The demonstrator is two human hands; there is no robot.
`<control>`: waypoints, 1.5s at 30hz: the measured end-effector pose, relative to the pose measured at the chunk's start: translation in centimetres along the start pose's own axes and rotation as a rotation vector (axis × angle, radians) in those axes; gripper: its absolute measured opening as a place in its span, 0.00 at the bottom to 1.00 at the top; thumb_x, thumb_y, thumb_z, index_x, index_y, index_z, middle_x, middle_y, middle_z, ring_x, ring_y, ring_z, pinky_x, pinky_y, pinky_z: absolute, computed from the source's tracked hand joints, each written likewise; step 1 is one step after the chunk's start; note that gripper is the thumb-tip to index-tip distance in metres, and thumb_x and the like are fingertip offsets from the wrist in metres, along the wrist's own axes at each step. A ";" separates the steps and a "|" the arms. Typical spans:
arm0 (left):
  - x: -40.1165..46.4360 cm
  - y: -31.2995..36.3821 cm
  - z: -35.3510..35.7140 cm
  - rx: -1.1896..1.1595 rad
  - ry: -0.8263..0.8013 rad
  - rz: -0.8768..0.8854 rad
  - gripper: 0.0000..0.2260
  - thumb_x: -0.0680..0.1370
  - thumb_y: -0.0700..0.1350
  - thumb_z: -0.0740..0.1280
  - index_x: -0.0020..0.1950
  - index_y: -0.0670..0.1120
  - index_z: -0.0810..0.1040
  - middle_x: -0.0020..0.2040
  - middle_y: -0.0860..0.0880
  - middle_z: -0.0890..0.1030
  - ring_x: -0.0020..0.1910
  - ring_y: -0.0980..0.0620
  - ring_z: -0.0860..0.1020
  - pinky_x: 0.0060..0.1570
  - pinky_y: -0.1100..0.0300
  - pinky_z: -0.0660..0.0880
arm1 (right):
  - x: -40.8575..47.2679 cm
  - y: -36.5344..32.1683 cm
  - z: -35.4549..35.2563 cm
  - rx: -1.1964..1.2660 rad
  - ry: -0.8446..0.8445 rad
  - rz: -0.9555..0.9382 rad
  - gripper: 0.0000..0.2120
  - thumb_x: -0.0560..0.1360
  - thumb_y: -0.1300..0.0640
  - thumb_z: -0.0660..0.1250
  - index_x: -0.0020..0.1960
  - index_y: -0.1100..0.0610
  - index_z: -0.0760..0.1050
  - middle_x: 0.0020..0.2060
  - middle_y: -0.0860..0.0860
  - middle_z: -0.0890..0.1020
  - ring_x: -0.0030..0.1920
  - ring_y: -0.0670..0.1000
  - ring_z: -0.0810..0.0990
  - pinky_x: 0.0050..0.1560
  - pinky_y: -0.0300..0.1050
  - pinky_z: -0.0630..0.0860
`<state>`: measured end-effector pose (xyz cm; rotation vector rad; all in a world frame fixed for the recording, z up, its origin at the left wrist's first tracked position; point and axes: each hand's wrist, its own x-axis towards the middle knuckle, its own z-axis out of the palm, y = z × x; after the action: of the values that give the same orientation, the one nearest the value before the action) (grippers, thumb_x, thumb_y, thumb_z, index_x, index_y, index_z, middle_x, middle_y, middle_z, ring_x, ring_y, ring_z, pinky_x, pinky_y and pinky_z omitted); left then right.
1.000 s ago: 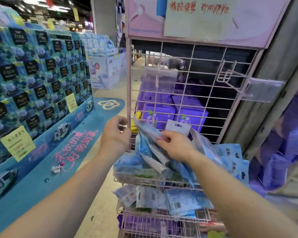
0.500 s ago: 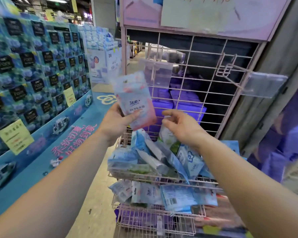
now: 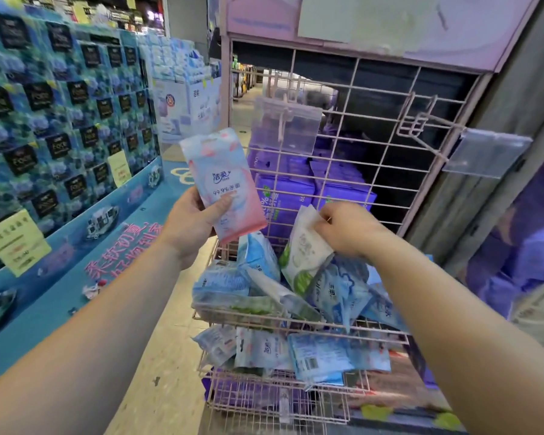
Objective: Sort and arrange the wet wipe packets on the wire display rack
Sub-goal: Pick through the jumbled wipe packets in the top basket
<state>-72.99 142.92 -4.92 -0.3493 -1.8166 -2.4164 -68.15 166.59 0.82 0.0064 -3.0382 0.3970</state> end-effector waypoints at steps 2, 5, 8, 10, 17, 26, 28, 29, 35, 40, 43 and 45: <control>0.0 -0.3 0.5 -0.005 -0.016 -0.003 0.08 0.76 0.40 0.67 0.54 0.48 0.77 0.46 0.53 0.86 0.44 0.53 0.84 0.38 0.61 0.79 | 0.3 0.9 0.0 0.048 0.056 0.041 0.08 0.76 0.56 0.61 0.47 0.59 0.77 0.40 0.55 0.79 0.40 0.56 0.76 0.36 0.42 0.65; -0.1 -0.8 1.2 -0.007 -0.033 -0.011 0.07 0.76 0.40 0.67 0.53 0.48 0.77 0.46 0.53 0.85 0.44 0.53 0.84 0.38 0.60 0.79 | 0.4 1.5 0.5 0.100 0.103 0.063 0.09 0.76 0.55 0.62 0.46 0.60 0.76 0.39 0.54 0.79 0.42 0.57 0.77 0.37 0.42 0.66; -0.4 -0.8 1.3 -0.009 -0.027 -0.023 0.06 0.76 0.40 0.67 0.52 0.48 0.77 0.45 0.53 0.86 0.43 0.54 0.84 0.37 0.60 0.79 | -0.3 0.3 2.0 0.123 0.056 -0.022 0.07 0.76 0.51 0.63 0.40 0.52 0.73 0.37 0.53 0.79 0.41 0.57 0.76 0.37 0.43 0.66; -0.5 -0.6 1.0 0.008 -0.018 -0.026 0.06 0.77 0.39 0.67 0.53 0.48 0.77 0.46 0.52 0.85 0.43 0.54 0.84 0.38 0.60 0.79 | -1.1 -1.2 3.2 0.102 -0.079 -0.145 0.08 0.76 0.48 0.64 0.41 0.51 0.75 0.35 0.49 0.78 0.40 0.53 0.76 0.35 0.42 0.67; -0.3 0.2 -0.5 0.037 0.002 -0.026 0.08 0.76 0.40 0.68 0.54 0.47 0.76 0.48 0.50 0.84 0.44 0.53 0.84 0.41 0.58 0.80 | -4.6 -4.0 4.8 -0.018 -0.032 -0.475 0.29 0.60 0.29 0.65 0.54 0.43 0.73 0.54 0.46 0.74 0.54 0.48 0.70 0.56 0.47 0.67; 0.5 -0.5 -0.6 0.077 -0.080 -0.079 0.08 0.76 0.42 0.69 0.55 0.48 0.77 0.48 0.52 0.86 0.48 0.50 0.84 0.43 0.56 0.81 | -0.7 1.1 2.3 -0.040 0.065 -0.062 0.12 0.73 0.50 0.67 0.49 0.56 0.80 0.49 0.55 0.80 0.51 0.59 0.78 0.51 0.50 0.76; 0.5 -0.7 -0.7 0.066 -0.088 -0.100 0.10 0.76 0.43 0.69 0.57 0.47 0.76 0.48 0.51 0.86 0.47 0.49 0.84 0.41 0.56 0.81 | -0.8 0.8 2.5 -0.018 0.059 -0.055 0.10 0.72 0.50 0.67 0.47 0.56 0.80 0.47 0.55 0.80 0.50 0.59 0.78 0.49 0.48 0.75; 0.4 -0.8 -0.8 0.064 -0.092 -0.109 0.10 0.76 0.43 0.68 0.57 0.47 0.76 0.48 0.51 0.86 0.47 0.49 0.84 0.41 0.55 0.81 | -0.8 0.6 2.6 -0.025 0.061 -0.061 0.09 0.72 0.50 0.67 0.45 0.56 0.79 0.48 0.55 0.79 0.51 0.59 0.77 0.48 0.48 0.74; 0.2 -0.7 -1.1 0.024 -0.054 -0.131 0.10 0.76 0.42 0.68 0.57 0.46 0.76 0.50 0.48 0.85 0.46 0.49 0.84 0.40 0.55 0.81 | -4.1 -2.3 5.8 -0.168 0.280 -0.368 0.25 0.63 0.52 0.75 0.60 0.49 0.76 0.64 0.55 0.72 0.66 0.59 0.66 0.66 0.53 0.62; 0.2 -0.6 -1.5 0.041 -0.052 -0.142 0.11 0.76 0.42 0.68 0.58 0.45 0.75 0.47 0.50 0.85 0.43 0.51 0.84 0.38 0.57 0.80 | -6.1 -5.3 9.0 -0.210 0.219 -0.602 0.21 0.66 0.40 0.69 0.54 0.50 0.79 0.44 0.50 0.81 0.48 0.55 0.79 0.58 0.54 0.64; 0.2 -0.7 -1.9 0.042 -0.061 -0.156 0.11 0.76 0.42 0.69 0.57 0.45 0.75 0.46 0.51 0.85 0.43 0.52 0.84 0.37 0.57 0.80 | -5.9 -5.4 10.3 -0.233 0.022 -0.500 0.18 0.73 0.42 0.64 0.60 0.48 0.75 0.50 0.49 0.80 0.54 0.54 0.77 0.59 0.51 0.61; 0.2 -0.9 -2.3 0.042 -0.063 -0.162 0.09 0.76 0.42 0.69 0.55 0.47 0.76 0.45 0.52 0.86 0.43 0.52 0.84 0.37 0.57 0.80 | -5.4 -5.0 10.2 -0.123 0.052 -0.431 0.12 0.75 0.48 0.63 0.56 0.48 0.77 0.50 0.50 0.80 0.54 0.55 0.77 0.56 0.48 0.63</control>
<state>-73.70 140.97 -6.28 -0.2881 -1.9919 -2.4938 -63.44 159.08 -8.14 0.6184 -2.8887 0.1708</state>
